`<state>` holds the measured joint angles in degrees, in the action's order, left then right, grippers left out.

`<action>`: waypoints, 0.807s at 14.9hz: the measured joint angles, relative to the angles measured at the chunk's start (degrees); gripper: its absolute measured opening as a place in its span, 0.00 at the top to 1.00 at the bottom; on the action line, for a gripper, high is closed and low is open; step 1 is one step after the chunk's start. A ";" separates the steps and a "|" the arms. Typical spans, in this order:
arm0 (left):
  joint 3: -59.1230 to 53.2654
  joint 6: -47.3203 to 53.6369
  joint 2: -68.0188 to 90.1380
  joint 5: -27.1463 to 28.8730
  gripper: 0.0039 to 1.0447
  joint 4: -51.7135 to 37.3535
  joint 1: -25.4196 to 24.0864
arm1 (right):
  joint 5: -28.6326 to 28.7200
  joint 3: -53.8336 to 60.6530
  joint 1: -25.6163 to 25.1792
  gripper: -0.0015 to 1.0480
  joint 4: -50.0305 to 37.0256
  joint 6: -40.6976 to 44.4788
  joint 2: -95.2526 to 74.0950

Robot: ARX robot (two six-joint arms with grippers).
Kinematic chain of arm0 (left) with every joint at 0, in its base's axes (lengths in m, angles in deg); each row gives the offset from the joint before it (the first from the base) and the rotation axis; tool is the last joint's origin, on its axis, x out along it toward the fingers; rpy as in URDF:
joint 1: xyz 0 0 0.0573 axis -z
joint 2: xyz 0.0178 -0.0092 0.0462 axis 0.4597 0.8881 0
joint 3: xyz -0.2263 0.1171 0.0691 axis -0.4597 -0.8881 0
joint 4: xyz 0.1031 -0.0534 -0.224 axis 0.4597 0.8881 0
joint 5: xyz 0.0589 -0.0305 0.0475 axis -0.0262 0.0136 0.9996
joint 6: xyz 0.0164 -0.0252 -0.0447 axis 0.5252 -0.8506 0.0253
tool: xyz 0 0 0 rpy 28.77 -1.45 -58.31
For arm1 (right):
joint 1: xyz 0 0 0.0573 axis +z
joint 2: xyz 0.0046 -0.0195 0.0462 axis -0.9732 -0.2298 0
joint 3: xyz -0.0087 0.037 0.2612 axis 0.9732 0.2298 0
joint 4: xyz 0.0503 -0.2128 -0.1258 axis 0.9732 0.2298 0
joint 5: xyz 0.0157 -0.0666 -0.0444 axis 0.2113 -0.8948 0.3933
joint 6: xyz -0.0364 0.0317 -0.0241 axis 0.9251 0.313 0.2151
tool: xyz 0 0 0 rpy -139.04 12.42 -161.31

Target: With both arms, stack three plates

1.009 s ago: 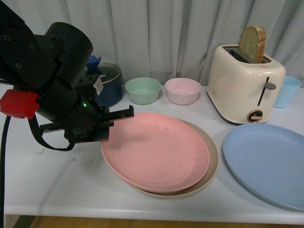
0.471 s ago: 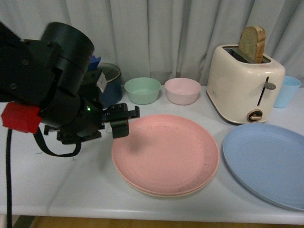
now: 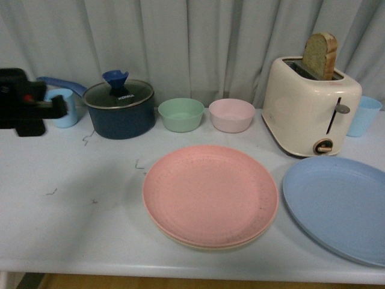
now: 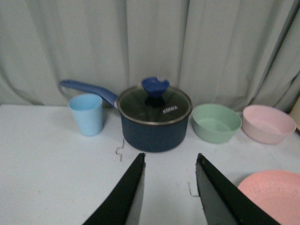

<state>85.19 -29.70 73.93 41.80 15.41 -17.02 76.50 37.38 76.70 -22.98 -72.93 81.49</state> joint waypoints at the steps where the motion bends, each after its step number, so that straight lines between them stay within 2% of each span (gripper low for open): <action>1: -1.57 0.39 -3.52 -0.57 0.76 -0.83 -0.81 | 0.00 0.00 0.00 0.06 0.00 -0.02 0.00; 2: -3.61 0.74 -5.16 -1.40 0.85 -4.46 -1.36 | 0.00 0.00 0.00 0.06 0.02 0.00 0.00; 3: -8.02 0.70 -6.58 -3.08 0.99 -3.78 -2.34 | 0.00 0.00 0.00 0.06 -0.04 0.00 0.00; 4: -12.50 0.96 -9.97 -4.09 0.99 -1.46 -3.65 | 0.00 0.00 0.00 0.06 0.00 -0.02 0.00; 8: -18.58 0.96 -24.24 -7.15 0.99 5.35 -6.40 | 0.00 0.00 0.00 0.06 0.00 0.00 0.00; 9: -19.56 0.98 -28.09 -10.14 0.99 7.41 -9.75 | 0.00 0.00 0.00 0.06 0.00 -0.02 0.00; 10: -20.04 0.94 -31.10 -10.01 0.99 9.18 -10.73 | 0.00 0.00 0.00 0.06 0.00 0.00 0.00; 12: -21.79 0.98 -37.92 -10.88 0.99 14.95 -10.19 | 0.00 0.00 0.00 0.06 0.00 0.00 0.00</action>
<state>63.40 -28.72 36.01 30.92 30.36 -27.21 76.50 37.38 76.70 -22.98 -72.93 81.49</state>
